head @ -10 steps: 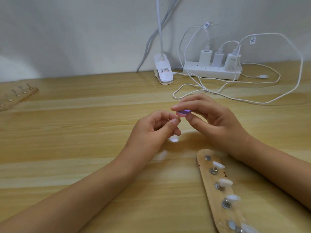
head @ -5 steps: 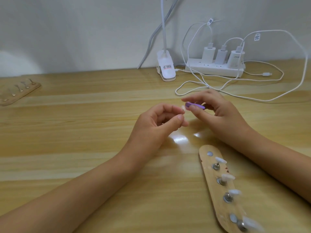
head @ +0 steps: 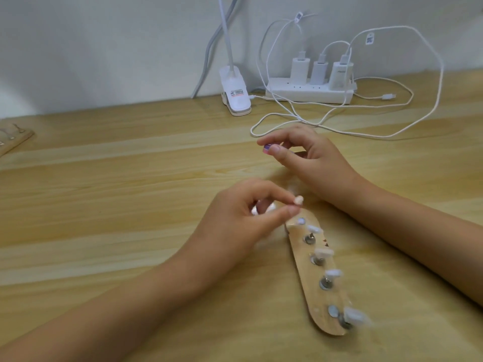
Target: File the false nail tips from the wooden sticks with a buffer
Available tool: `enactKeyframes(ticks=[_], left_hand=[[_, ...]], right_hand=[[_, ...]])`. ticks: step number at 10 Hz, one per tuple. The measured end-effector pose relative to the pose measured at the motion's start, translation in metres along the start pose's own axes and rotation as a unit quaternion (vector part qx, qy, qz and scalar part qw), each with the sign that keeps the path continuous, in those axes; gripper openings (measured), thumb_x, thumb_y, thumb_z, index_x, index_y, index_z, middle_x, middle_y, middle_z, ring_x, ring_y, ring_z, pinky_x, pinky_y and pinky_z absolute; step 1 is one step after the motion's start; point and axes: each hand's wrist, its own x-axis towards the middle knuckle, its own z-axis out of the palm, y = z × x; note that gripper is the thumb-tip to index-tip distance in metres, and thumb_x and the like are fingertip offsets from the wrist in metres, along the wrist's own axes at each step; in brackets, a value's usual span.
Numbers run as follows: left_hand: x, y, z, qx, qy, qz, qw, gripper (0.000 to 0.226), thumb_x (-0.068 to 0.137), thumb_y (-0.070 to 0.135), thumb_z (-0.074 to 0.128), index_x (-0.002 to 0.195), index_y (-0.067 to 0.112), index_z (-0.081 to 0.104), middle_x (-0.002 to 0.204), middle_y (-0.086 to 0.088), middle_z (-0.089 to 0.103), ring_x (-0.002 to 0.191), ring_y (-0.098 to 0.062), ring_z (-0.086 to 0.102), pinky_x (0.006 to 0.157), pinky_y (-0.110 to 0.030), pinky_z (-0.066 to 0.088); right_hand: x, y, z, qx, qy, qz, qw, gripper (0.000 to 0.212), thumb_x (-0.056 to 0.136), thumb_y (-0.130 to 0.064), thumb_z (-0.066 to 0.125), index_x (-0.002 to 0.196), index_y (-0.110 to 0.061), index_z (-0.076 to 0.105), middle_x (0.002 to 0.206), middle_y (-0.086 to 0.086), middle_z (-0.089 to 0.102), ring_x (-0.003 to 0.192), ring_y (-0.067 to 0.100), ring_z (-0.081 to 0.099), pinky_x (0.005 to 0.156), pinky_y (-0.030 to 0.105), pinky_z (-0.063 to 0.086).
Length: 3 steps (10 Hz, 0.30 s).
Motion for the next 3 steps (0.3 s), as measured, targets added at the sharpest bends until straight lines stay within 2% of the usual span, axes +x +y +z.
enactKeyframes(ticks=[1,2,3], left_hand=[[0.0091,-0.0033,0.0043,0.022,-0.002,-0.023,0.999,0.019,0.079,0.026,0.077,0.083,0.045,0.074,0.073,0.013,0.042,0.066,0.004,0.044,0.062,-0.006,0.034],[0.0109,-0.0062,0.0062,0.025,-0.026,-0.024,0.999,0.022,0.078,0.023,0.078,0.086,0.043,0.075,0.077,0.012,0.044,0.072,0.005,0.045,0.065,-0.004,0.036],[0.0115,-0.0055,0.0016,0.046,-0.049,-0.033,0.997,0.023,0.079,0.025,0.077,0.092,0.044,0.074,0.080,0.014,0.046,0.077,0.001,0.044,0.069,-0.009,0.032]], right_hand=[[-0.0003,-0.0032,0.0002,-0.010,-0.004,0.003,1.000,0.017,0.096,-0.014,0.060,0.109,-0.019,0.070,0.117,0.009,0.060,0.102,0.020,0.056,0.088,0.024,0.049],[-0.0014,-0.0047,0.0001,-0.007,-0.003,0.005,1.000,0.016,0.096,-0.013,0.059,0.108,-0.019,0.069,0.118,0.010,0.060,0.104,0.022,0.056,0.094,0.035,0.050],[-0.0017,-0.0054,0.0002,-0.015,0.003,-0.003,1.000,0.017,0.096,-0.013,0.059,0.108,-0.019,0.069,0.119,0.008,0.060,0.104,0.020,0.056,0.095,0.037,0.049]])
